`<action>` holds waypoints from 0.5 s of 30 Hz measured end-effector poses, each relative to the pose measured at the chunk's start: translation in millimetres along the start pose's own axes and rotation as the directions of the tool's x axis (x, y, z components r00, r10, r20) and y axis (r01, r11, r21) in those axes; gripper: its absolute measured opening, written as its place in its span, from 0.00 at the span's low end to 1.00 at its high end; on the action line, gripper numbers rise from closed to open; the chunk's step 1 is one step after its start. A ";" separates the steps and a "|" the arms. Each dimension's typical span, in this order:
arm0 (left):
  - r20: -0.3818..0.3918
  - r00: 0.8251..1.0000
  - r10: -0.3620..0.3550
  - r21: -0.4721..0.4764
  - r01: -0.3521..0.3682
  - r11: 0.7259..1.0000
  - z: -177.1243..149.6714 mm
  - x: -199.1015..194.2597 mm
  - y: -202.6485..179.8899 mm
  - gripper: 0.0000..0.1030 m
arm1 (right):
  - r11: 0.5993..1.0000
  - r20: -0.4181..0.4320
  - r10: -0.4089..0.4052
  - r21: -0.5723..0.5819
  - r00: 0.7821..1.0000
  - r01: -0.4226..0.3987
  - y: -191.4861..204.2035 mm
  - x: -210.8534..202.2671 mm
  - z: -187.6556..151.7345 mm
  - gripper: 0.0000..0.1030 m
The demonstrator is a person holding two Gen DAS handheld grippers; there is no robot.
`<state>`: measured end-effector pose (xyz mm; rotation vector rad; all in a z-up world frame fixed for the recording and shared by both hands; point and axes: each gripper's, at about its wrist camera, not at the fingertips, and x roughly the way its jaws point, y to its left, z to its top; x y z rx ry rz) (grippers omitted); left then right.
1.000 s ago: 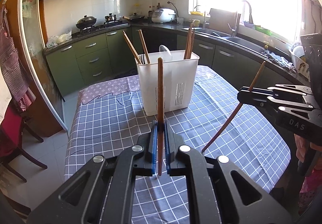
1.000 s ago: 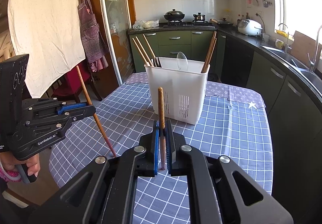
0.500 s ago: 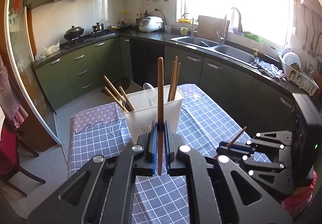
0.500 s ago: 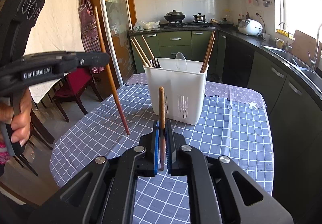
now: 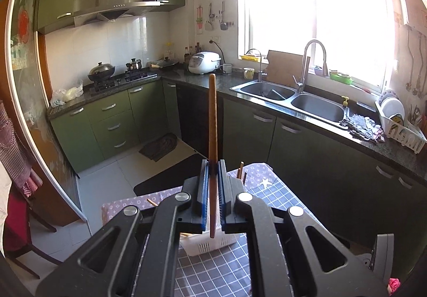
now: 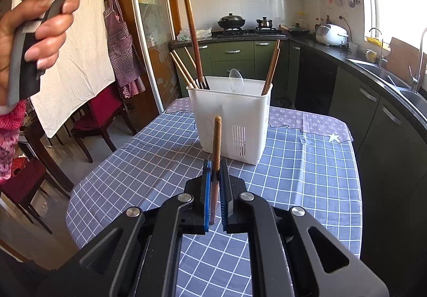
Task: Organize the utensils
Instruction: 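Lower the left gripper's chopstick into the holder and open the left gripper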
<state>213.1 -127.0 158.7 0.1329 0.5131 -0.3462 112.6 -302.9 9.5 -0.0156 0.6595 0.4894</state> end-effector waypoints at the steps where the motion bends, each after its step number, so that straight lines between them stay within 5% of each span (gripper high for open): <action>1: 0.004 1.000 0.011 -0.004 -0.011 1.000 3.0 5.1 1.0 0.06 | 1.000 0.000 0.001 -0.001 1.000 -0.001 0.4 -0.2 -0.2 0.07; 5: -0.009 0.999 0.035 -0.020 -0.035 0.999 5.5 33.7 6.6 0.06 | 1.000 0.000 0.008 -0.009 1.000 -0.008 1.8 -1.5 -1.0 0.07; 13: -0.162 0.986 0.041 -0.044 -0.049 0.998 -35.0 91.0 16.6 0.07 | 1.000 -0.001 0.012 -0.004 1.000 -0.012 1.3 -2.0 -0.5 0.07; 15: -0.183 0.983 0.034 -0.050 -0.044 0.998 -42.2 96.6 20.8 0.13 | 1.000 0.000 0.012 0.000 1.000 -0.012 0.8 -1.3 0.4 0.07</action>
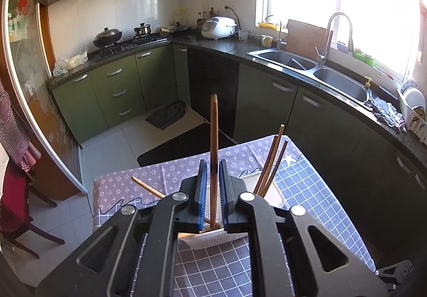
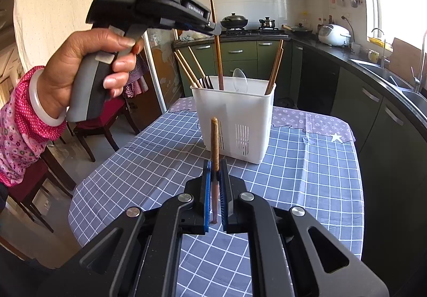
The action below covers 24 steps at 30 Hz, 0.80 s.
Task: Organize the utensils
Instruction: 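Lower the left gripper's chopstick into the holder and open the left gripper, then lower the right gripper's chopstick into the holder and open the right gripper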
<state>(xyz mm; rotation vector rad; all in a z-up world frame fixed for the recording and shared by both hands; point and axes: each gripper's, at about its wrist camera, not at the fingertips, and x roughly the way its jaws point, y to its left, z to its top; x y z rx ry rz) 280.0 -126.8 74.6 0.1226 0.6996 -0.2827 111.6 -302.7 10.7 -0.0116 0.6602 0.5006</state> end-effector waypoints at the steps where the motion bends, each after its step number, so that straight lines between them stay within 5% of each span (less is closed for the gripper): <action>1: -0.002 1.000 -0.006 -0.003 0.006 1.000 -1.8 -0.3 0.8 0.21 | 1.000 0.001 0.001 0.002 1.000 -0.001 -0.4 0.1 0.7 0.07; 5: 0.054 0.998 -0.019 -0.005 0.019 1.000 -5.8 -23.3 4.0 0.45 | 1.000 0.011 0.009 0.013 1.000 -0.009 -3.2 -3.0 7.1 0.07; 9: 0.151 0.988 -0.029 -0.009 0.030 1.000 -21.9 -69.9 9.7 0.52 | 1.000 0.030 0.020 0.020 0.999 -0.021 -7.5 -9.2 23.6 0.07; 17: 0.309 0.950 0.047 -0.014 -0.045 0.999 -114.5 -149.2 21.8 0.93 | 0.997 0.114 0.047 0.056 0.992 -0.054 -23.2 -20.2 94.1 0.07; 24: 0.262 0.961 0.091 -0.149 -0.053 0.987 -178.8 -160.7 47.2 0.94 | 0.992 0.219 0.021 0.117 0.975 -0.048 -38.5 -25.4 165.6 0.07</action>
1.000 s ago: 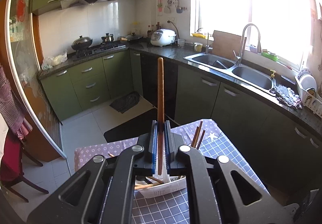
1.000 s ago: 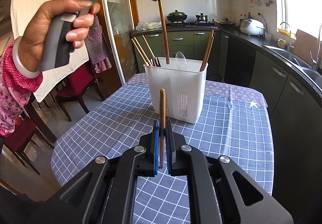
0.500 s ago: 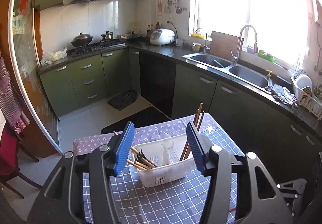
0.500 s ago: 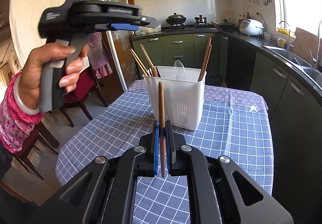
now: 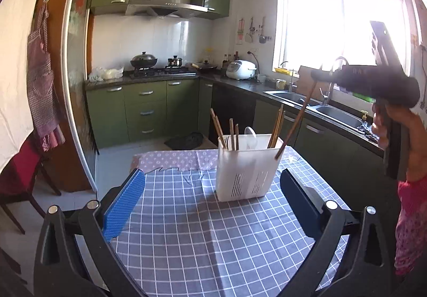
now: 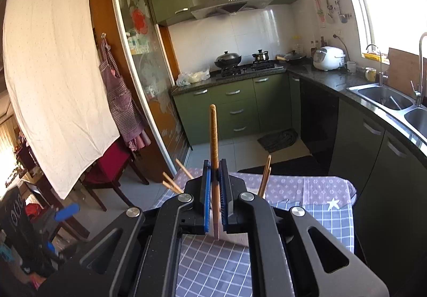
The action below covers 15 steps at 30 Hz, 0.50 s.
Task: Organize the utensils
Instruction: 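Lower the right gripper's chopstick into the holder and open the right gripper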
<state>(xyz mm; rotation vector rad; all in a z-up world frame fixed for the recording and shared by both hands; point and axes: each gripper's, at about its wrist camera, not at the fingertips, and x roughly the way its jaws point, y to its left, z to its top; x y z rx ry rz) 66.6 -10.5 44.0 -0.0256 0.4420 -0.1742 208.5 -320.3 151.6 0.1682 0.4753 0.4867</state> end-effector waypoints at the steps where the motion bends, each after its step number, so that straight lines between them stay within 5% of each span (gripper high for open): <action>1: -0.001 1.000 0.003 -0.001 -0.003 1.000 -5.3 -2.0 2.1 0.94 | 1.000 0.014 -0.001 0.012 1.000 0.000 -1.3 1.2 8.9 0.07; 7: 0.009 0.998 0.062 0.011 -0.062 0.998 -21.8 -13.1 6.7 0.94 | 0.997 0.018 -0.076 0.029 0.997 0.075 -11.5 26.9 40.1 0.07; 15: -0.045 0.998 0.036 -0.021 -0.037 0.999 -30.6 -0.6 9.1 0.94 | 0.993 -0.132 -0.100 0.052 0.986 0.108 -27.9 86.8 5.9 0.07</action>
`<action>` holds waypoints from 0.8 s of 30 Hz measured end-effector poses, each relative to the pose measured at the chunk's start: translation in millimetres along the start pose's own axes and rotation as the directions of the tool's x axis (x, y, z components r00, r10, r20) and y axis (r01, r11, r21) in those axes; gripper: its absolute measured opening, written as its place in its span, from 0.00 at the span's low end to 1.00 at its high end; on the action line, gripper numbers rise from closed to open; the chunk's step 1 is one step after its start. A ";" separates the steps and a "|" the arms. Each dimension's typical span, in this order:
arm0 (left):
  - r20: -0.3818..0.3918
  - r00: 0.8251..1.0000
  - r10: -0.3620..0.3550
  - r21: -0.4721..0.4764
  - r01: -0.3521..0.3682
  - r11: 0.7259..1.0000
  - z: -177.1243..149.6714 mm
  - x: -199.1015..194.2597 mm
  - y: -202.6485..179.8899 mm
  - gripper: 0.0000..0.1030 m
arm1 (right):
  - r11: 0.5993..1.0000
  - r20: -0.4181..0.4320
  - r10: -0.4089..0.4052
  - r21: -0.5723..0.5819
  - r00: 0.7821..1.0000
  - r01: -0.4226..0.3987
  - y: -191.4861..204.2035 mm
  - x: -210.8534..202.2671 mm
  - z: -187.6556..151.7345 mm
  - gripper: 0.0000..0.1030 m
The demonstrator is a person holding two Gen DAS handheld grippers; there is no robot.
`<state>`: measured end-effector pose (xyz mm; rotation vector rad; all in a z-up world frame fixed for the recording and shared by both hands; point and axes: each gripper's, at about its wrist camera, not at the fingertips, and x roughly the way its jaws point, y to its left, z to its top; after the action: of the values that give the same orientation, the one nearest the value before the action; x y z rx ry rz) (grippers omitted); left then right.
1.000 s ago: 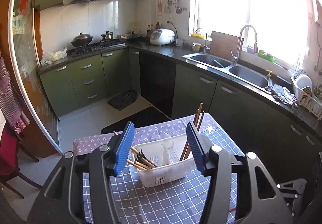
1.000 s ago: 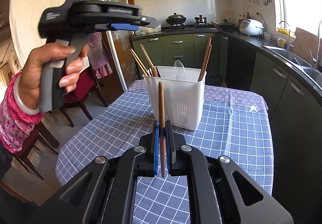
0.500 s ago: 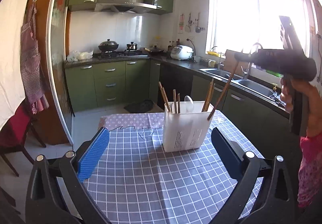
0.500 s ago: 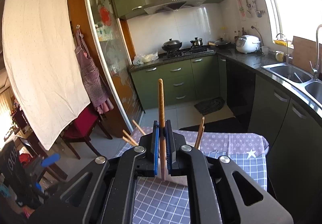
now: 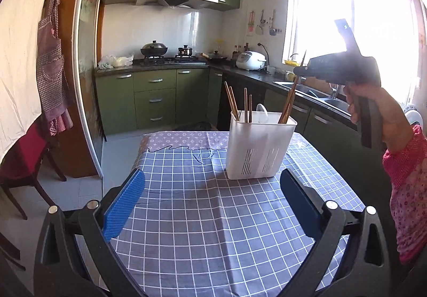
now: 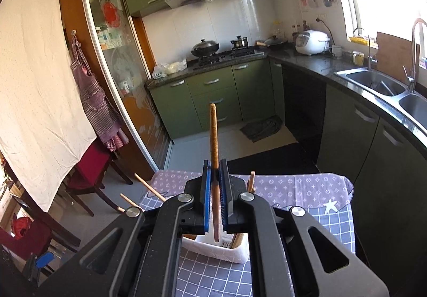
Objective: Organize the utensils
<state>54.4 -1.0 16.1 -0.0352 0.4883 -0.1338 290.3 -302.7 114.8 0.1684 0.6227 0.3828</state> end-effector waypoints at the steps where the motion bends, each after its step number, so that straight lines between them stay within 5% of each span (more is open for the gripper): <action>1: -0.005 1.000 0.001 0.001 -0.001 1.000 -1.0 1.2 0.4 0.94 | 1.000 -0.010 -0.002 0.001 1.000 0.002 -2.2 6.9 -5.5 0.07; 4: -0.013 1.000 0.004 -0.002 -0.004 1.000 -1.9 3.1 1.6 0.94 | 1.000 -0.038 -0.004 0.001 0.999 0.005 -6.6 23.4 -17.8 0.08; 7: -0.019 1.000 0.001 -0.008 -0.001 1.000 -3.6 4.7 2.5 0.94 | 0.999 -0.031 -0.027 -0.019 0.999 0.027 -5.0 26.4 -26.1 0.39; 12: -0.026 1.000 0.003 0.006 -0.003 1.000 -6.5 6.7 2.0 0.94 | 0.997 0.058 -0.059 -0.050 0.997 0.062 3.8 -7.5 -52.5 0.41; 24: -0.054 0.998 -0.020 0.021 0.021 1.000 -32.9 6.2 -8.8 0.94 | 0.996 0.134 -0.082 0.036 0.988 0.078 -13.9 -106.8 -219.6 0.72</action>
<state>43.3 -10.6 -15.3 -0.0160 0.5404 -0.1604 83.8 -349.3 -7.8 0.1969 0.4998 0.2818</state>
